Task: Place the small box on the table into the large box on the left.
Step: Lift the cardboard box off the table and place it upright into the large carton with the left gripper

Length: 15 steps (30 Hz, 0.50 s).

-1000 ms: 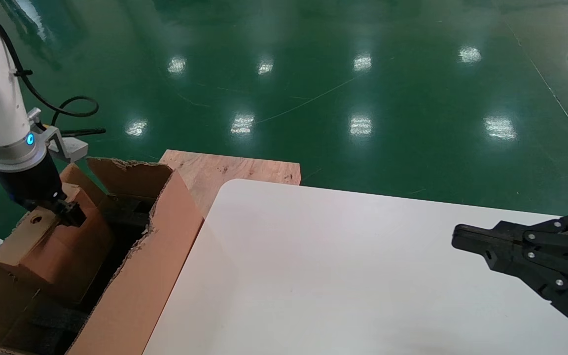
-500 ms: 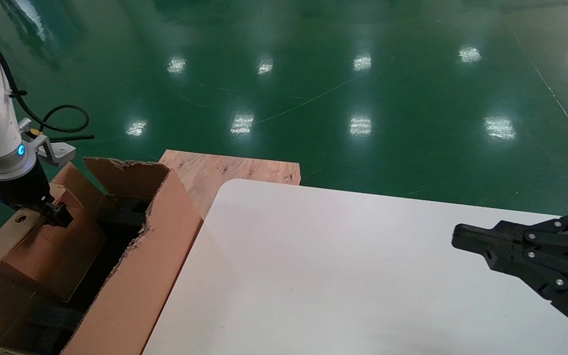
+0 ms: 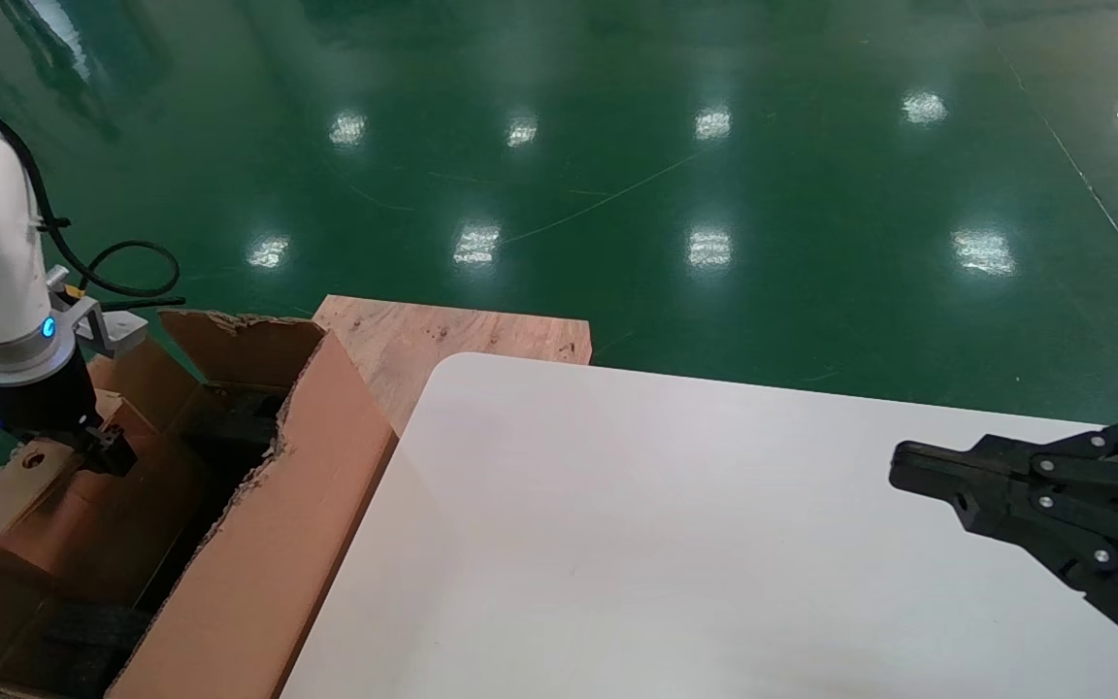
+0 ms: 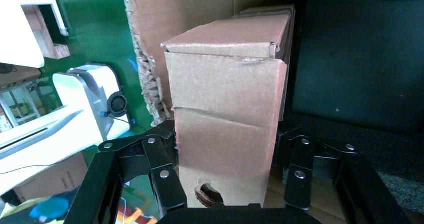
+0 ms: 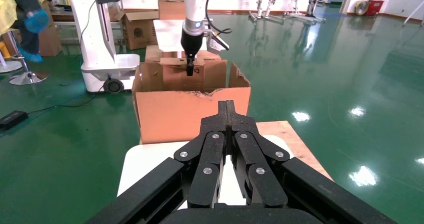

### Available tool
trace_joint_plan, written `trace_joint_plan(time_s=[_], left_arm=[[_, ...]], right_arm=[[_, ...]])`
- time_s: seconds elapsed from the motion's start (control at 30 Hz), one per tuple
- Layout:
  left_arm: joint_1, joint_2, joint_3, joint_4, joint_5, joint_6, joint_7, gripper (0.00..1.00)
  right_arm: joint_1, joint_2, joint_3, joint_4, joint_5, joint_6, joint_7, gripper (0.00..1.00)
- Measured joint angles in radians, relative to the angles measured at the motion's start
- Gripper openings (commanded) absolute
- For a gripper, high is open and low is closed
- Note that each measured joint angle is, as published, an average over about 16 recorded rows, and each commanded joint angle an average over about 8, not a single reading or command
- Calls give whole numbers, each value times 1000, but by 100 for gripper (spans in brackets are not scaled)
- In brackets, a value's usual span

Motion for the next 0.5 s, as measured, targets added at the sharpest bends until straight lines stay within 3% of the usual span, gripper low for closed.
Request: trace_joint_plan(time_s=[0.1,0.13,0.37,0.4,0.5], left_arm=[[9,1,0,0,1,1,-6,0],[11,1,0,0,1,1,-8,7],[16,2,-1,1,0,1,-14,94],[16,2,-1,1,-1,1,-15,100],[16,1,-2,1,-2,-1,-16,100]], right_arm=[[0,0,0,0,0,0,0,0],[0,0,0,0,0,0,0,0],[0,0,0,0,0,0,0,0],[0,0,0,0,0,0,0,0],[0,0,0,0,0,0,0,0]])
